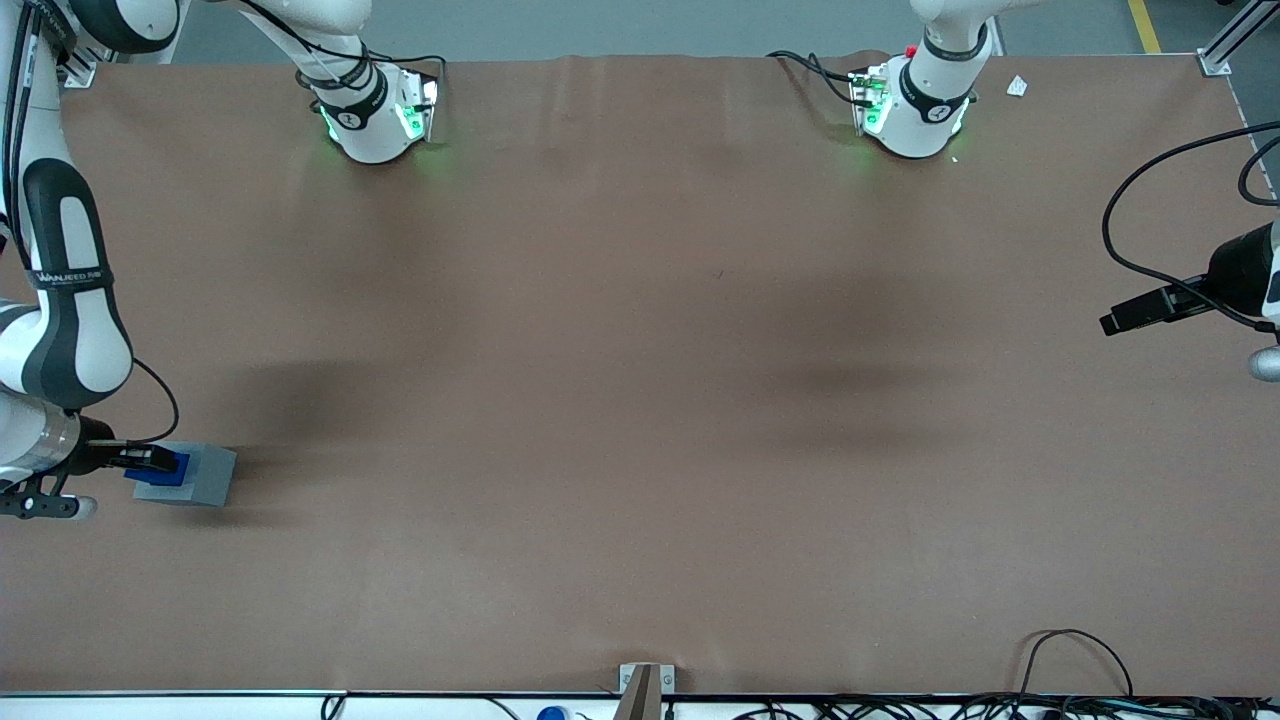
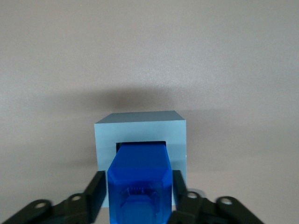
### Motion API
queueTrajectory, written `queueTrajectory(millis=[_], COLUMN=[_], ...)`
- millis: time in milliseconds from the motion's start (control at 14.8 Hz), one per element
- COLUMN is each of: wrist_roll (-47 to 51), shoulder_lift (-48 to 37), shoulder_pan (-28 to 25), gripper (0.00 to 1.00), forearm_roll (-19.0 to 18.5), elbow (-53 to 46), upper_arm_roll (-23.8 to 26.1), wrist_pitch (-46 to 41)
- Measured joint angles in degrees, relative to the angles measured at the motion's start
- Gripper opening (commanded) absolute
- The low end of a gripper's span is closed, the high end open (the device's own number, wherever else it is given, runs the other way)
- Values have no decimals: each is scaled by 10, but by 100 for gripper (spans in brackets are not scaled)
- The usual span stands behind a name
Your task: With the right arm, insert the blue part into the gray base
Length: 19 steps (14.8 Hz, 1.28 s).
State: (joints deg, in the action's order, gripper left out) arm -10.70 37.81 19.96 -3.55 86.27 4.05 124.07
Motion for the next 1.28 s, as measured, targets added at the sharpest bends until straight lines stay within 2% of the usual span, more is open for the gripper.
queueTrajectory(millis=[337, 607, 1079, 1281], wrist_roll=[0, 0, 0, 4], shoulder_lift=[1, -24, -145, -221], shoulder_pan=[0, 0, -3, -16], gripper=[100, 100, 100, 100], forearm_roll=[2, 16, 66, 72], elbow=[-1, -10, 11, 42], upper_arm_roll=[1, 3, 8, 9], wrist_pitch=[-6, -54, -143, -180])
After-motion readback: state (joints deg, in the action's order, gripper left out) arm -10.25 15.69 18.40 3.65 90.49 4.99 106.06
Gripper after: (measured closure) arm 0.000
